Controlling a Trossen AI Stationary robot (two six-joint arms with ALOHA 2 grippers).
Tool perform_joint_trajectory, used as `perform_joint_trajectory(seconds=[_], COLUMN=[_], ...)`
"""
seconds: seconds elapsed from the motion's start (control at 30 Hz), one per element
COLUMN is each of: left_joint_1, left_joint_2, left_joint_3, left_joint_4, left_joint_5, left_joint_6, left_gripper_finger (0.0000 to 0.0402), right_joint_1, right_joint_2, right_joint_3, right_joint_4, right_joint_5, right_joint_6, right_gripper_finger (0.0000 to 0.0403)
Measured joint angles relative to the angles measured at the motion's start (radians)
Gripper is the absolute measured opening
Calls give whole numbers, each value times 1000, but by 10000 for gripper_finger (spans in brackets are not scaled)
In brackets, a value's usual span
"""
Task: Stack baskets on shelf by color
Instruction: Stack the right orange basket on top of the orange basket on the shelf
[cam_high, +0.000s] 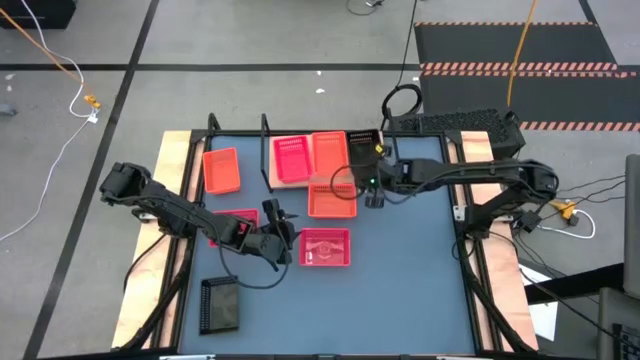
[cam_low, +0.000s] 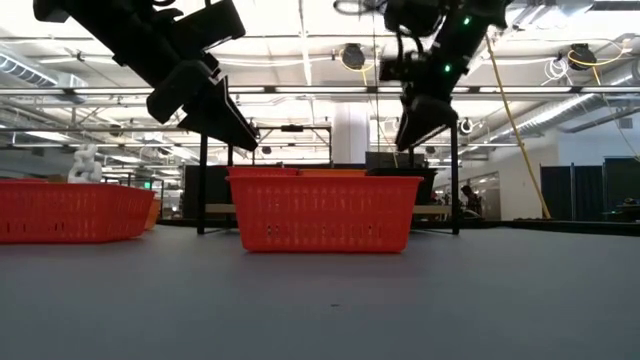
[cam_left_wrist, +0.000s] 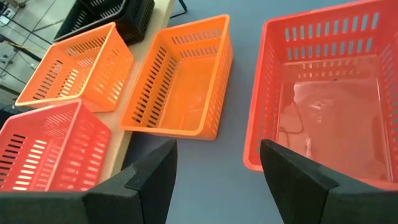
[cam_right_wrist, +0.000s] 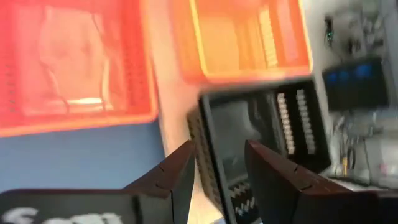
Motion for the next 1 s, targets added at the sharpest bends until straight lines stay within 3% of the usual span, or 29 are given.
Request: perform_joint_trajectory(seconds=[0.23, 0.4, 0.53, 0.77, 1.0], left_joint_1=[2, 2, 4, 26, 37], left_joint_2=[0, 0, 0, 0, 0], left_joint_3=[0, 0, 0, 0, 0], left_joint_4=[11, 9, 10, 10, 14], left_joint_5=[0, 0, 0, 0, 0], left_joint_6=[1, 2, 14, 24, 21], left_gripper_finger=[232, 232, 232, 232, 232], right_joint_1=[84, 111, 110, 99, 75], right_joint_2=[8, 40, 52, 65, 112], right_joint_3=[-29, -159, -243, -289, -289], right_joint_4=[42, 177, 309, 456, 463], right_joint_5=[-307, -242, -177, -181, -283], right_joint_6=[-442, -698, -770, -836, -811], right_gripper_finger=[128, 108, 93, 84, 84])
